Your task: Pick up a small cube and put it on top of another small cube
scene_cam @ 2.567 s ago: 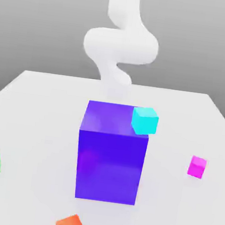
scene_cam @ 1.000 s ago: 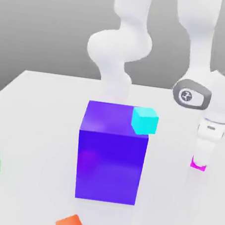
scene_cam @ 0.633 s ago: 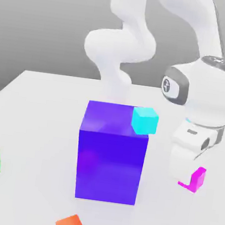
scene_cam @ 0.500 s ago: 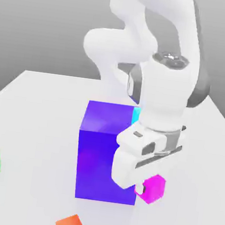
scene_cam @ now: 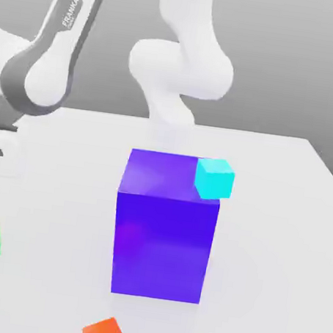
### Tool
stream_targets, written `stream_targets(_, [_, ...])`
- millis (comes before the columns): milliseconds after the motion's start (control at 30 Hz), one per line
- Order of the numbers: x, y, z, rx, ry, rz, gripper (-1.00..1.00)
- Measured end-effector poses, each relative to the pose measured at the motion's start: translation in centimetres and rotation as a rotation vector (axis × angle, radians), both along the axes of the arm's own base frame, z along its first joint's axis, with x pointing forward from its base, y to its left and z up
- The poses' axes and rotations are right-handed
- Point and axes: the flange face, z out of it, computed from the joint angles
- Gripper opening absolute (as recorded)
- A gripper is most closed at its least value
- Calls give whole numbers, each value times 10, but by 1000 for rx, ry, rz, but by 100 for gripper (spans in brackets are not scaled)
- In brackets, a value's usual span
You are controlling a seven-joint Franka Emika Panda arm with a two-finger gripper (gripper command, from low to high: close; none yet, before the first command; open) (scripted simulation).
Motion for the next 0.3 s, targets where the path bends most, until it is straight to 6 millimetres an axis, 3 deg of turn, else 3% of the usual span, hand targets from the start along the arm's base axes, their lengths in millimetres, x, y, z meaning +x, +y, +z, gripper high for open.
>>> stream_targets(200, [-2,1,-47,4,5,-2,-100])
stream_targets(233, [-3,1,-53,6,6,-3,100])
stream_targets(300, [-3,1,-53,6,6,-3,100])
